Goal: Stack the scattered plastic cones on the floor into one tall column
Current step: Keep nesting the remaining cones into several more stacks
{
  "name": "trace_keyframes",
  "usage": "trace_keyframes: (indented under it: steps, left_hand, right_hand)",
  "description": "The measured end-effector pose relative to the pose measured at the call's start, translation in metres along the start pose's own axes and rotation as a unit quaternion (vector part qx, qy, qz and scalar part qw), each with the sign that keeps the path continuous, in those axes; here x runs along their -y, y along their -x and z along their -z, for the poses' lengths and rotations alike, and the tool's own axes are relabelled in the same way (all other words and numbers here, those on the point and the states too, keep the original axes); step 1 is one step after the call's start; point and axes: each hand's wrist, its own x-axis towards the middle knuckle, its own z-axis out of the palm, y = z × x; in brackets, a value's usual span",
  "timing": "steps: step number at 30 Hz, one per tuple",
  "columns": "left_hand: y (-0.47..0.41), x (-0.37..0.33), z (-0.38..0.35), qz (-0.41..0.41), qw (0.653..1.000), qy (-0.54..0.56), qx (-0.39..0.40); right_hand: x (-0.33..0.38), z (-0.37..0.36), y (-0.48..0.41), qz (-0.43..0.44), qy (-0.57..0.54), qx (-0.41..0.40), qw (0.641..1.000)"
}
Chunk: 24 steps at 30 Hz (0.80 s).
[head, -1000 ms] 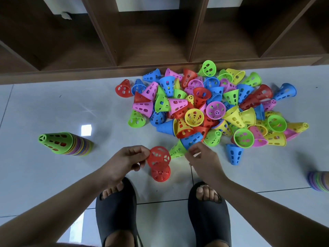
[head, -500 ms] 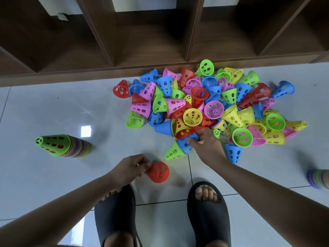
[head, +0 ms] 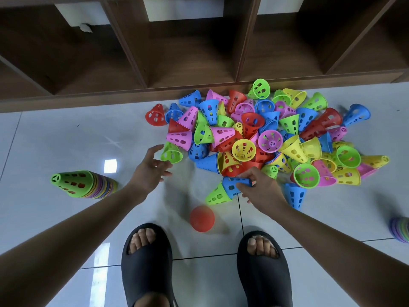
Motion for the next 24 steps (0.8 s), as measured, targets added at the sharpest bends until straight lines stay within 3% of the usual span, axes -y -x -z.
trace_keyframes:
  steps: [6, 9, 12, 16, 24]
  left_hand:
    - [0.002, 0.012, 0.007, 0.015, 1.000, 0.007, 0.001]
    - [0.008, 0.020, 0.008, 0.027, 0.999, 0.034, -0.007]
    - [0.013, 0.021, 0.006, 0.024, 0.998, 0.057, -0.006]
    - [0.012, 0.012, 0.002, 0.013, 0.997, 0.077, 0.017]
    - [0.007, 0.010, 0.005, 0.009, 0.998, 0.057, 0.012]
  right_hand:
    - [0.013, 0.013, 0.016, 0.006, -0.094, -0.055, 0.994]
    - [0.033, 0.022, 0.028, 0.032, -0.147, -0.028, 0.988]
    - [0.056, 0.019, 0.045, 0.076, -0.107, 0.056, 0.990]
    - [0.066, 0.002, 0.058, 0.184, 0.048, 0.121, 0.974]
    - [0.048, -0.033, 0.072, 0.197, 0.074, 0.200, 0.957]
